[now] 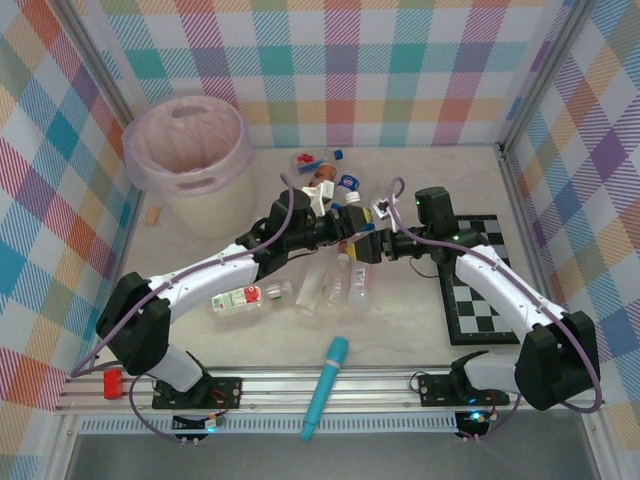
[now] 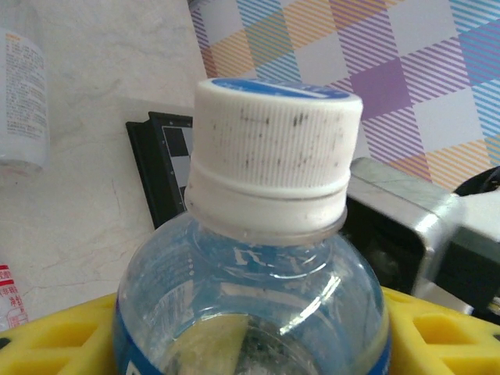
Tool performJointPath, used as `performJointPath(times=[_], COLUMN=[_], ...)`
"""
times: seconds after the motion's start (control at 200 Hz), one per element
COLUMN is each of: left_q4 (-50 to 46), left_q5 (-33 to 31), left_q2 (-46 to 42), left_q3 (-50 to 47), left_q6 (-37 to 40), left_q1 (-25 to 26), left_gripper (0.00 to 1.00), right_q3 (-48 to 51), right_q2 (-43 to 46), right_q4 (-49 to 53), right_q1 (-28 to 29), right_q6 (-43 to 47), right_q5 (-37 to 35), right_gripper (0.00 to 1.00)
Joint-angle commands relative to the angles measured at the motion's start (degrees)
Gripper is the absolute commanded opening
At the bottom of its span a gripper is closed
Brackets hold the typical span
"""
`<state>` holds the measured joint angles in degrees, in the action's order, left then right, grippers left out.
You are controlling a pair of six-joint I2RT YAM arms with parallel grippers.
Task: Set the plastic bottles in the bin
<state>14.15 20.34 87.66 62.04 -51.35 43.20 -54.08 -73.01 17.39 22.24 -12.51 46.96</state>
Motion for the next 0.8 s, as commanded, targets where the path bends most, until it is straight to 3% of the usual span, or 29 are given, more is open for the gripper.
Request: performJointPath(times=[0.0,0.07,0.22,0.41,0.675,0.795], left_q4=[-2.4,-3.4,-6.3,-19.5,-34.1,-36.9], left_q5=[-0.1,-0.2,0.1,-1.9,-1.7,-2.1], left_q2=[0.7,0.6,0.3,-2.0,-4.3,-4.8], left_q3=[2.8,3.2,4.9,13.2,28.1,33.0], left_q6=[1.9,2.7,4.7,15.1,25.5,27.9], left_q1=[0.3,-0.4,-2.6,-6.6,-20.7,-28.1], left_gripper=[0.52,0.51,0.48,0.44,0.23,0.19], right_q3=[-3.7,-4.6,-4.4,-3.8,-1.2,-0.5], right_q2=[2.0,3.7,8.9,12.8,8.6,7.1], right_q4=[4.0,8.0,12.6,15.9,15.7,16.1], right_q1=[0.4,0.1,-2.9,-8.1,-8.8,-8.8], right_q6=[5.7,7.5,8.7,5.7,-0.8,-1.7], right_q5=[-0.1,-2.3,-4.7,-10.8,-18.6,-20.6], right_gripper=[0.95,1.0,0.99,1.0,1.0,1.0])
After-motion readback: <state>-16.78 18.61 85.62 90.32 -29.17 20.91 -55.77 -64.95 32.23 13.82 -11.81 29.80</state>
